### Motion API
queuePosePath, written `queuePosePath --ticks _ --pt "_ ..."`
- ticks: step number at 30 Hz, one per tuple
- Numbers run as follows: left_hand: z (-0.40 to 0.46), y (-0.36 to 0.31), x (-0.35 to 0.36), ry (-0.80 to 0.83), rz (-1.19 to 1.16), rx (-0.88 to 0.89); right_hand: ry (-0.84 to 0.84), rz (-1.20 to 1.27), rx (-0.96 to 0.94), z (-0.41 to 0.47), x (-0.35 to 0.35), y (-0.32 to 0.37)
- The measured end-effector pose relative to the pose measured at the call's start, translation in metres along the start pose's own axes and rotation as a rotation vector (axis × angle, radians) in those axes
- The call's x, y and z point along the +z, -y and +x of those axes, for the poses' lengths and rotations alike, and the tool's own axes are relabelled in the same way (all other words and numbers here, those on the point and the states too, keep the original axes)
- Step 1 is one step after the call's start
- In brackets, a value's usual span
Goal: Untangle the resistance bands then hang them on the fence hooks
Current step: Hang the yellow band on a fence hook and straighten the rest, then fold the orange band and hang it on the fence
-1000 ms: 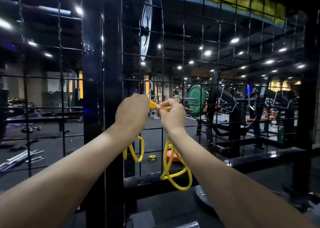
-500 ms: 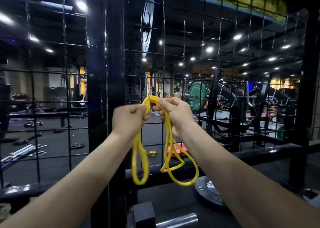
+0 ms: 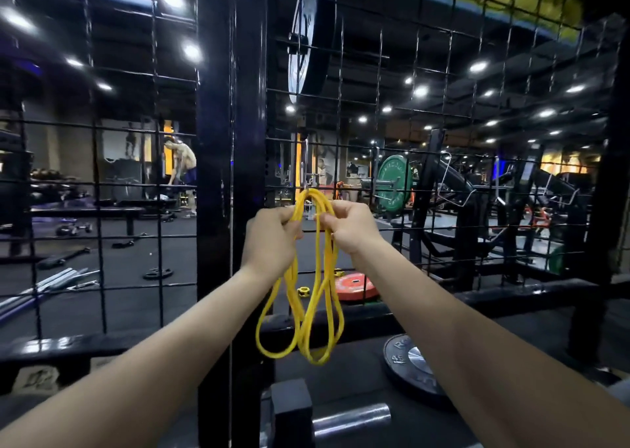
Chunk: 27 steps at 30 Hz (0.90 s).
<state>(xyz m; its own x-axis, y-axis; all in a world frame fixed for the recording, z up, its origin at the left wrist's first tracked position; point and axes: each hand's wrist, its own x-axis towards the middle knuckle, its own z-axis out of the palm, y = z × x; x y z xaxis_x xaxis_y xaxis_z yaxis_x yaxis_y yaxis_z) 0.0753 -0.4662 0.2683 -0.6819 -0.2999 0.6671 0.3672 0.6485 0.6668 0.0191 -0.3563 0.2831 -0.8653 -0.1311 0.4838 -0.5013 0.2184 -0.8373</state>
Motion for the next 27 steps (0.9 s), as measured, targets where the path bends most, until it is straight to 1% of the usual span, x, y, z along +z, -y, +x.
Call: queuePosePath --ticks 5,9,12,16,19,22,24,27 --pt "-0.012 0.007 0.007 -0.038 -0.010 0.036 -0.030 -0.068 -0.072 -0.002 -0.005 0.008" --pt "-0.011 0.006 0.007 -0.037 -0.003 0.070 0.018 -0.115 -0.052 -0.006 -0.006 -0.001" --pt "-0.009 0.007 0.008 -0.012 0.042 0.093 0.029 -0.097 -0.029 -0.009 -0.008 -0.004" --pt "-0.013 0.011 0.011 0.056 0.088 0.140 0.057 -0.188 -0.065 -0.010 -0.011 -0.003" --pt "-0.024 0.005 0.011 0.043 0.164 0.239 0.064 -0.209 -0.053 -0.018 -0.019 -0.005" --pt "-0.040 -0.003 0.017 0.000 0.228 0.377 -0.039 -0.251 -0.068 -0.037 -0.039 -0.010" --pt "-0.053 -0.009 0.030 0.069 0.215 0.409 -0.091 -0.327 -0.067 -0.054 -0.057 -0.021" --pt "-0.078 -0.020 0.063 0.201 0.156 0.371 -0.141 -0.422 -0.024 -0.085 -0.090 -0.046"
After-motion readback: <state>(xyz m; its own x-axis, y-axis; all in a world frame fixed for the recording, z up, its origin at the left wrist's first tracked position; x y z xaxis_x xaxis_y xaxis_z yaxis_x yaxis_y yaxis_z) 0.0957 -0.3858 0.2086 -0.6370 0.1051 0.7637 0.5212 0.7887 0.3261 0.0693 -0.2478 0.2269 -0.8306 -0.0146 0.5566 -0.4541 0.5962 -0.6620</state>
